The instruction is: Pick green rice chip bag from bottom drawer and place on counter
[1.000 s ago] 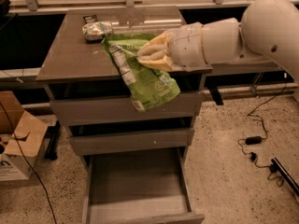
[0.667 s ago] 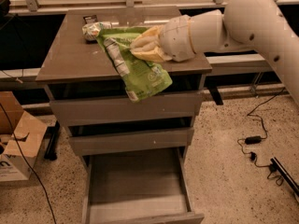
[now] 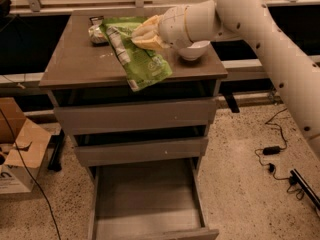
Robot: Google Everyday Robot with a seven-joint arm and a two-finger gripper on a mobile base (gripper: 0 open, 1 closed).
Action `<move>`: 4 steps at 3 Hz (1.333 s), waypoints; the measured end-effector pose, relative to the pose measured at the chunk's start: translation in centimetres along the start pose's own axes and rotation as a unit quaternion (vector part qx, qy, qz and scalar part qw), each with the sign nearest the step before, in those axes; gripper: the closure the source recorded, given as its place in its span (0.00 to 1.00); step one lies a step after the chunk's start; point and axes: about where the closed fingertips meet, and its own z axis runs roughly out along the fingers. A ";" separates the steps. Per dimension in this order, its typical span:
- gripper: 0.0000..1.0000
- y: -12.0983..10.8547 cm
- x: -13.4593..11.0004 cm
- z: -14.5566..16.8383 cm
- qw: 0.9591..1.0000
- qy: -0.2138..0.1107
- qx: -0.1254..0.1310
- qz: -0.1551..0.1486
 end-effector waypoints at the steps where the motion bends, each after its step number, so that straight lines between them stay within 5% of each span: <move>1: 1.00 -3.1 0.8 1.7 1.000 0.005 0.010 -0.001; 3: 1.00 -7.7 2.6 4.6 1.000 0.017 0.017 -0.005; 4: 0.73 -8.4 4.7 5.5 0.999 0.039 0.014 0.006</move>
Offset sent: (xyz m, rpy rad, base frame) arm 0.1081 0.0139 0.0274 -0.0003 -0.0595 -0.0653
